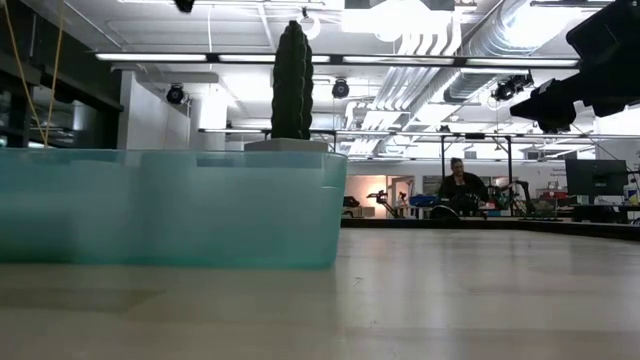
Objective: Pick and place pill bottles into a basket
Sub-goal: Return to Home Position
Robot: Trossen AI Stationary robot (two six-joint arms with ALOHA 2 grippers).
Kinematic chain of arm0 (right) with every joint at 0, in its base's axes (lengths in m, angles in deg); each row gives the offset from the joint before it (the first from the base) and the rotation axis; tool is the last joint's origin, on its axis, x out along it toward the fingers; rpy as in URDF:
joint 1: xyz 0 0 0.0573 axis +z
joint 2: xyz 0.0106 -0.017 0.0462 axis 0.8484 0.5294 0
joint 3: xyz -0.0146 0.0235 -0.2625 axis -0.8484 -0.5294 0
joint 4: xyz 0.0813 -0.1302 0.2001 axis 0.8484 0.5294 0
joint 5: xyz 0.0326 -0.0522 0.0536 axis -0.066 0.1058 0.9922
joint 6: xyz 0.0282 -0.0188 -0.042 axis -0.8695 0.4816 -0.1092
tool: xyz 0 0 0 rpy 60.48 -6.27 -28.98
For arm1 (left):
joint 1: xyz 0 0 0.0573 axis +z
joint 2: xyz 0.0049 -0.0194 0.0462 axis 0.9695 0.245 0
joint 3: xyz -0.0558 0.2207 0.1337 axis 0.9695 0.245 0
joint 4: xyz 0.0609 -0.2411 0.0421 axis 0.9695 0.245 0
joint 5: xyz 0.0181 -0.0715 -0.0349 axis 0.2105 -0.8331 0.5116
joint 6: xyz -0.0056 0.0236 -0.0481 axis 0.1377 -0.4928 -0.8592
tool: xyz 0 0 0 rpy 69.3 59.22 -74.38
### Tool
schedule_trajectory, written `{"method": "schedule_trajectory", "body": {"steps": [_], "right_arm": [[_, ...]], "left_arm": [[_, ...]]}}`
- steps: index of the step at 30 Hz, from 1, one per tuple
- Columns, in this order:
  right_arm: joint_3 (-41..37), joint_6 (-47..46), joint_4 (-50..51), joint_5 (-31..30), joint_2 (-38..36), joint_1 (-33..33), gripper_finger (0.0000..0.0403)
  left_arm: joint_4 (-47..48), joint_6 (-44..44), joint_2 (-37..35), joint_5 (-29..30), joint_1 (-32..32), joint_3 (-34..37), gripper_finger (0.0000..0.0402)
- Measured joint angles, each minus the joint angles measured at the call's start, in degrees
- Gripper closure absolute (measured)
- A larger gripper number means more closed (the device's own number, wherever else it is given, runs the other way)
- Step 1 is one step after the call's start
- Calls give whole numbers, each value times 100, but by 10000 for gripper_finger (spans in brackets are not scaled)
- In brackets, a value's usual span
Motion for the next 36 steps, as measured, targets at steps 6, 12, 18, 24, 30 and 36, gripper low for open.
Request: {"method": "schedule_trajectory", "body": {"steps": [6,12,18,24,30,36], "right_arm": [[0,1,11,1,0,0,110],[0,1,47,1,0,0,110],[0,0,60,1,0,-2,110],[0,0,70,1,0,-1,110],[0,0,88,1,0,0,110],[0,0,88,1,0,-1,110]], "left_arm": [[-894,-202,-507,-114,-2,994,96],[-1393,-268,-791,-106,-2,1527,96],[-1912,-308,-938,-109,-4,1999,96],[-2677,-451,-1170,-170,-4,2570,96],[-2825,-480,-1529,-294,-23,2929,96],[-2910,-428,-1916,43,-432,3259,96]]}}
